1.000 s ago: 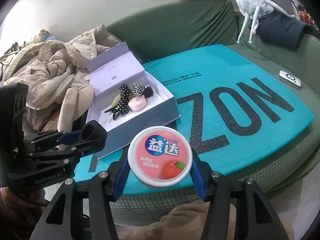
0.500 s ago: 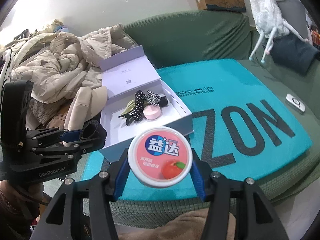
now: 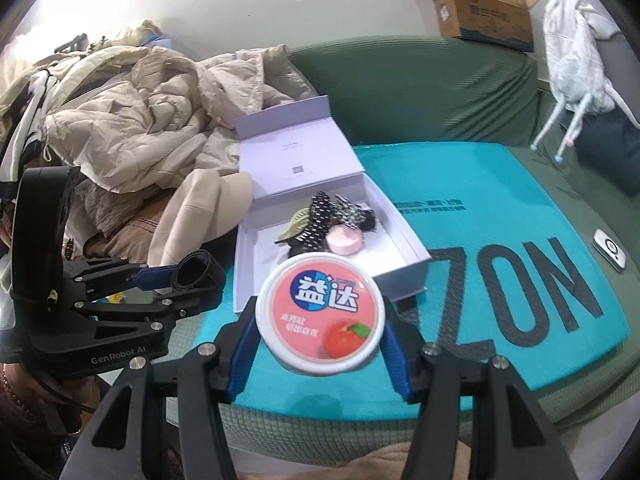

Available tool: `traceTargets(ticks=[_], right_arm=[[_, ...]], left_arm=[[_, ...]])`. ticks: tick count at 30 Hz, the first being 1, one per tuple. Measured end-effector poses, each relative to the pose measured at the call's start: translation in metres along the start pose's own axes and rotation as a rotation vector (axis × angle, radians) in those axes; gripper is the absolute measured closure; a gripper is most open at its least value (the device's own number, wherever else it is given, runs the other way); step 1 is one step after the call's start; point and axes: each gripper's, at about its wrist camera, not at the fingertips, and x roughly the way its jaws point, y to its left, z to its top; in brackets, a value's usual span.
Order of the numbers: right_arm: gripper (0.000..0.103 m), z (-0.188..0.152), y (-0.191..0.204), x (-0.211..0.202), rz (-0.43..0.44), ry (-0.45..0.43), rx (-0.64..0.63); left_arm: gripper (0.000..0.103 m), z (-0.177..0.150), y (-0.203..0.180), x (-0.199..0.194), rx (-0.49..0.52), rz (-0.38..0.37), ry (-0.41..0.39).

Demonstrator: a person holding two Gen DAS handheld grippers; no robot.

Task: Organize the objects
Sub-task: 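Lift the hair tie and candy jar and carry both toward the lavender box, then lower the hair tie and candy jar into the lavender box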

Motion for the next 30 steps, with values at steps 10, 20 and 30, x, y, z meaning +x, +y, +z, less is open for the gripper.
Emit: traceTargets(ticks=[10,20,30], right_arm=[[0.047,0.014,0.021,0.024,0.056,0.023,-0.055],[0.047,0.03,0.018,0.048,0.059,0.047,-0.061],[0.047,0.044,0.005,0.075,0.036,0.075,-0.049]], left_arm=[[0.065,-0.004,0.026,-0.002,-0.044,0.037,0.008],[0.065,0.013,0.033,0.022,-0.024,0.029,0.023],[0.065,0.03,0.033,0.056,0.002,-0.008,0.057]])
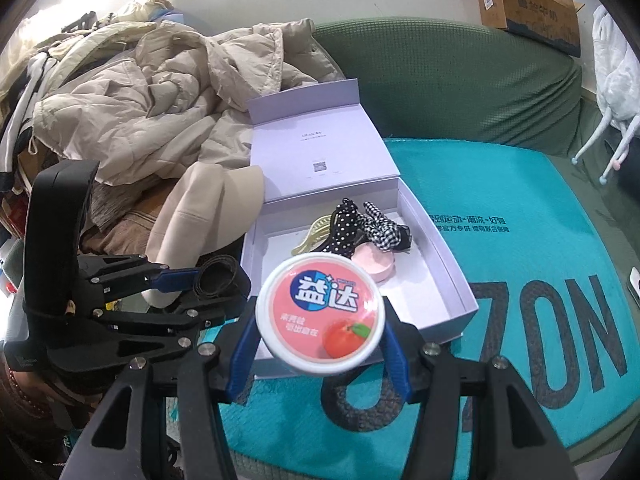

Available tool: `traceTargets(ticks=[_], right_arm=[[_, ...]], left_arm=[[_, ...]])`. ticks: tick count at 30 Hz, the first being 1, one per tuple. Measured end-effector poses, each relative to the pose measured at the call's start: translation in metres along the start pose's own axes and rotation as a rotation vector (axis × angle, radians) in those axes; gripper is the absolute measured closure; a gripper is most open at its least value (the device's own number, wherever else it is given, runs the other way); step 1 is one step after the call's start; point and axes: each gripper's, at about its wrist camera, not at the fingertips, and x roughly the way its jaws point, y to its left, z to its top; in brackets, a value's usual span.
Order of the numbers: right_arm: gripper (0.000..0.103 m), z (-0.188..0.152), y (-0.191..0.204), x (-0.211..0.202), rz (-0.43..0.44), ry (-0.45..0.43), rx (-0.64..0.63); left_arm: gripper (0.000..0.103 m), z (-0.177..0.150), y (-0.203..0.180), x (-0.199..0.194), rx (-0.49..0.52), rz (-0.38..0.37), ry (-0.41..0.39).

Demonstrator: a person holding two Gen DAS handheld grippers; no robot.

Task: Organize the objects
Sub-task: 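Lower the hair tie and candy jar into the lavender box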

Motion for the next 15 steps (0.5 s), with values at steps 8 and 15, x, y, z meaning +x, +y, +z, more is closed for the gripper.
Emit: traceTargets(ticks=[8,15], right_arm=[[0.047,0.011,-0.013,0.019,-0.001,0.016,0.015],[0.047,0.018,-0.027,0.037,-0.003,0.029,0.024]], left_arm=[[0.065,0.013,0.005,0.026,0.013,-0.005,0.026],[0.065,0.025,0.009,0.046,0.018,-0.006,0.045]])
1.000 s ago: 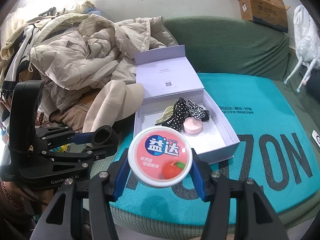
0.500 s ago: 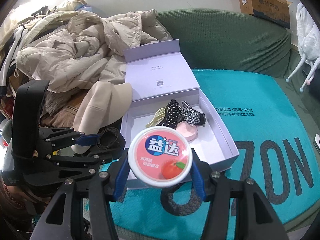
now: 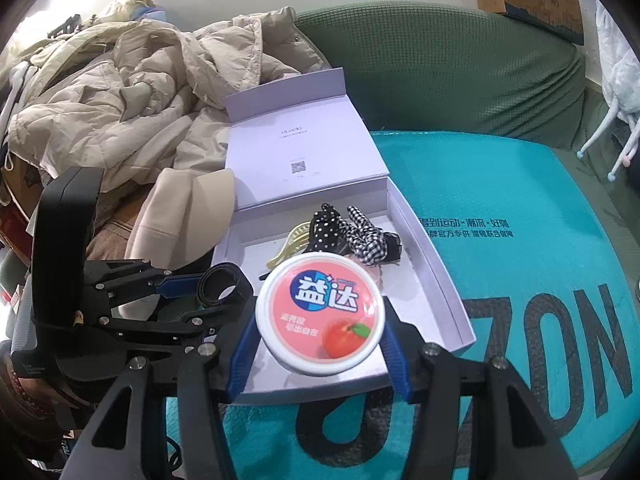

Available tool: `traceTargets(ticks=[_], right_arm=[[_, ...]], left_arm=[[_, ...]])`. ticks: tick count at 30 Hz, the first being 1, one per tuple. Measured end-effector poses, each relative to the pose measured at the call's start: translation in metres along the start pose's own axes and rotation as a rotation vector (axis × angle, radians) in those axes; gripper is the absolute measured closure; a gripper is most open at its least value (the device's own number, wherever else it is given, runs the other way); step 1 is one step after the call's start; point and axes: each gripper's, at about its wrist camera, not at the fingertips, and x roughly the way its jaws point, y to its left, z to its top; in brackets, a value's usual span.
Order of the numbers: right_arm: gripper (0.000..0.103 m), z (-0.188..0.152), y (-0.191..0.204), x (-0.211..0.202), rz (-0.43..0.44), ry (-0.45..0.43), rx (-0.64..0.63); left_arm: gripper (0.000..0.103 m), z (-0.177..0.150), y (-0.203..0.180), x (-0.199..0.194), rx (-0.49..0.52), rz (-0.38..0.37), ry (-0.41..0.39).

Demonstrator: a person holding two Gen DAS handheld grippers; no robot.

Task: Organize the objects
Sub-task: 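Lower the hair tie and candy jar into the lavender box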

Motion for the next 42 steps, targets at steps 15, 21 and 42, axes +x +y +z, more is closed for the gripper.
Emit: traceTargets(ticks=[15,21,42], right_arm=[[0.047,0.006,-0.019,0.037,-0.022,0.044,-0.018],[0.047,0.012,-0.025,0.049,-0.028,0.052,-0.022],[0.047,0.042,-0.019,0.077,-0.049,0.013,-0.089]], left_arm=[[0.065,0.013,0.0,0.041,0.026,0.005,0.055],[0.065,0.018,0.001,0.05,0.032,0.02,0.05],[0.064,0.044,0.009,0.068,0.027,0.072,0.003]])
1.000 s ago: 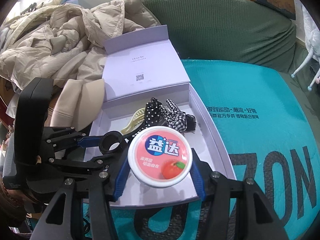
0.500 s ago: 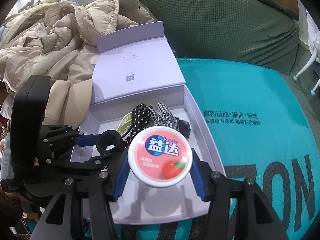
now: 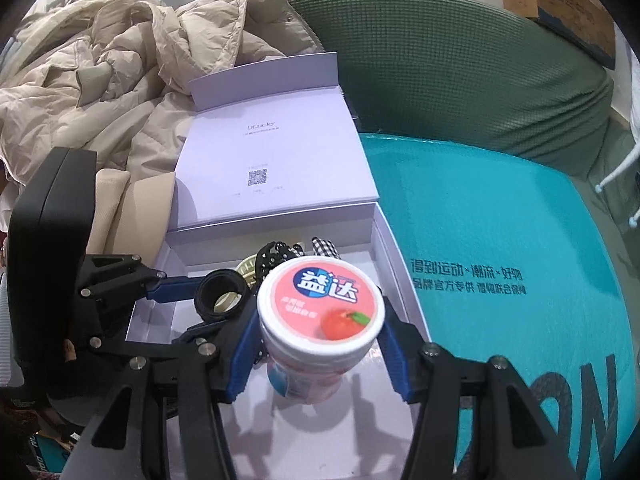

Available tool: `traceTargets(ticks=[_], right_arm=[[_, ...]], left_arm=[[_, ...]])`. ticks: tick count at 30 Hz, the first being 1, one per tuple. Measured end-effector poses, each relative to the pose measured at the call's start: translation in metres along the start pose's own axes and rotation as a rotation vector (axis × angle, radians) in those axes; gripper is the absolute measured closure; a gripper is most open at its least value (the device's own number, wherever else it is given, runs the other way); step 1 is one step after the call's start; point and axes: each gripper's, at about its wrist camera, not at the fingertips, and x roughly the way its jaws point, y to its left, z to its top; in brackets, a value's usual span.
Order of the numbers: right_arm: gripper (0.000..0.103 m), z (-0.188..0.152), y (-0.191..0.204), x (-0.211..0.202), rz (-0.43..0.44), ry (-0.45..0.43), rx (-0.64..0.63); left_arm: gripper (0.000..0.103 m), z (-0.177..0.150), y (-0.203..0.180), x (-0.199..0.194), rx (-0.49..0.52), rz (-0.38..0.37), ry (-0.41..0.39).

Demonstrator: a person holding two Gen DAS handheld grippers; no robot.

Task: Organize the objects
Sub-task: 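Lower the hair tie and candy jar into the lavender box, then open both tools to release the hair tie and candy jar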

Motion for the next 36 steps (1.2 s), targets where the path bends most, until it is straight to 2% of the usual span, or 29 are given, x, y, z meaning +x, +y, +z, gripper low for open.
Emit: traceTargets(ticks=[13,28,31,36], right_arm=[[0.047,0.01,-0.004,0.007,0.002,-0.069,0.028],[0.047,0.005,0.005,0.008,-0.022,-0.031,0.003],[0.041,0.003,0.006,0.008,-0.023,-0.009,0.004],[0.041,0.0,0.005,0.0,-0.039,-0.008,0.007]], left_arm=[[0.064,0.007,0.003,0.004,-0.018,0.01,-0.039],[0.063,0.006,0.0,0.006,-0.021,0.014,-0.014],[0.059,0.005,0.0,0.003,-0.033,0.009,-0.005],[0.053,0.003,-0.003,-0.005,-0.036,0.008,-0.019]])
